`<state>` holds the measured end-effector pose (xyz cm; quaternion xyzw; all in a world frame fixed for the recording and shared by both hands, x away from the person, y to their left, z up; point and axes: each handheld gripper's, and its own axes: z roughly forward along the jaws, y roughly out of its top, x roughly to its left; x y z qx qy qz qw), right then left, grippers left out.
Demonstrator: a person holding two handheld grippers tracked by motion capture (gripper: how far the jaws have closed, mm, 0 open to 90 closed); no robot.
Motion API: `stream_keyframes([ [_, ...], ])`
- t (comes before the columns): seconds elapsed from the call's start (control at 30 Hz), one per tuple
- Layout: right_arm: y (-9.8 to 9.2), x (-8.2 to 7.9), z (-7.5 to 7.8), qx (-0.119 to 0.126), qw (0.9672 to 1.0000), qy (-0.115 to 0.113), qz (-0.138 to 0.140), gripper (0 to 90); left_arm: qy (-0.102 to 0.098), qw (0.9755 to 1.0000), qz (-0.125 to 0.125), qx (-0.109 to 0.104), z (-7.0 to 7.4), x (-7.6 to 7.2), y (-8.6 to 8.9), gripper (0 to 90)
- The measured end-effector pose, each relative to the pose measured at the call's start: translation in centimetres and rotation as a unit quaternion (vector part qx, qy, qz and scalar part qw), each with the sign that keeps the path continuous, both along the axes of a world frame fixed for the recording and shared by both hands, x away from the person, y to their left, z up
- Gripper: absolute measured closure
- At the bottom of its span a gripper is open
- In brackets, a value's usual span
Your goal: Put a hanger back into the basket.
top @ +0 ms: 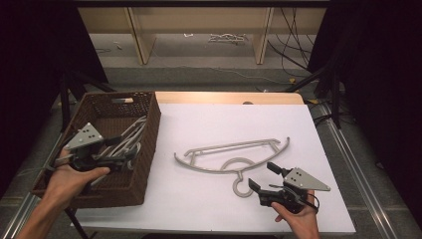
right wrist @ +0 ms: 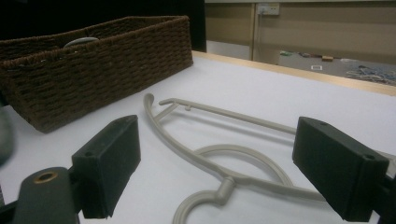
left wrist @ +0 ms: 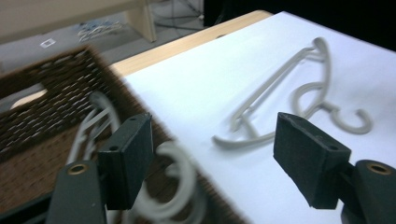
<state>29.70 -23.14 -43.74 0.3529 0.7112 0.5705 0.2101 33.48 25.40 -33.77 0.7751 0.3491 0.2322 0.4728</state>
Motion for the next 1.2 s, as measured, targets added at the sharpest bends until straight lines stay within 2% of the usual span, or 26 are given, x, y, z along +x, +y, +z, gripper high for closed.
stream_keyframes([
  [0.03,0.0,0.0,0.0,-0.001,1.0,-0.002,0.0,16.2,-0.005,0.9999,-0.011,-0.008,0.0,0.0,-0.7,27.3],
  [0.1,-0.1,-0.1,0.0,-0.01,0.9999,0.004,0.0,16.1,-0.01,0.9997,-0.015,-0.014,0.0,-0.1,-1.7,25.6],
  [0.2,-0.1,0.0,0.1,-0.005,1.0,-0.002,-0.002,16.1,-0.011,0.9991,-0.03,-0.028,-0.2,-0.1,-3.7,22.9],
  [0.27,0.0,0.0,0.0,-0.003,0.9999,-0.007,-0.008,16.2,-0.021,0.9988,-0.034,-0.028,-0.4,-0.1,-4.6,22.5],
  [0.3,-0.1,0.0,0.0,-0.005,1.0,0.001,0.0,16.1,-0.023,0.9984,-0.037,-0.035,-0.6,-0.1,-5.1,22.5],
  [0.37,-0.1,0.0,0.0,-0.001,1.0,-0.001,0.0,16.1,-0.024,0.9976,-0.043,-0.05,-0.8,0.0,-6.0,22.2],
  [0.43,0.0,0.0,0.0,0.0,1.0,-0.001,0.0,16.1,-0.023,0.9971,-0.048,-0.055,-1.1,0.0,-6.9,22.1],
  [0.5,-0.1,0.0,0.0,0.001,1.0,0.0,0.001,16.2,-0.028,0.9968,-0.05,-0.056,-1.3,0.0,-7.4,22.1],
  [0.67,-0.2,0.0,0.0,-0.002,1.0,-0.004,0.002,16.1,-0.039,0.9945,-0.056,-0.08,-2.0,-0.1,-8.4,21.6],
  [0.8,-0.1,0.0,0.0,-0.001,1.0,-0.004,0.002,16.1,-0.045,0.9926,-0.053,-0.099,-3.1,-0.3,-8.8,20.0],
  [0.87,-0.1,-0.1,0.0,-0.004,1.0,-0.006,0.001,16.1,-0.048,0.9923,-0.052,-0.102,-3.7,-0.4,-9.0,19.8],
  [0.9,-0.1,-0.1,0.0,-0.004,1.0,-0.005,0.001,16.1,-0.045,0.9914,-0.052,-0.111,-4.1,-0.4,-9.2,19.1],
  [0.97,-0.1,0.0,0.0,0.0,1.0,-0.005,0.002,16.1,-0.042,0.9919,-0.055,-0.106,-4.8,-0.6,-9.5,18.6],
  [1.03,0.0,0.0,0.0,0.001,1.0,-0.005,0.003,16.1,-0.048,0.9921,-0.056,-0.102,-5.2,-0.8,-9.8,17.9],
  [1.2,-0.1,0.0,0.0,-0.002,1.0,-0.007,0.004,16.1,-0.045,0.9916,-0.069,-0.099,-6.3,-1.3,-10.5,16.7],
])
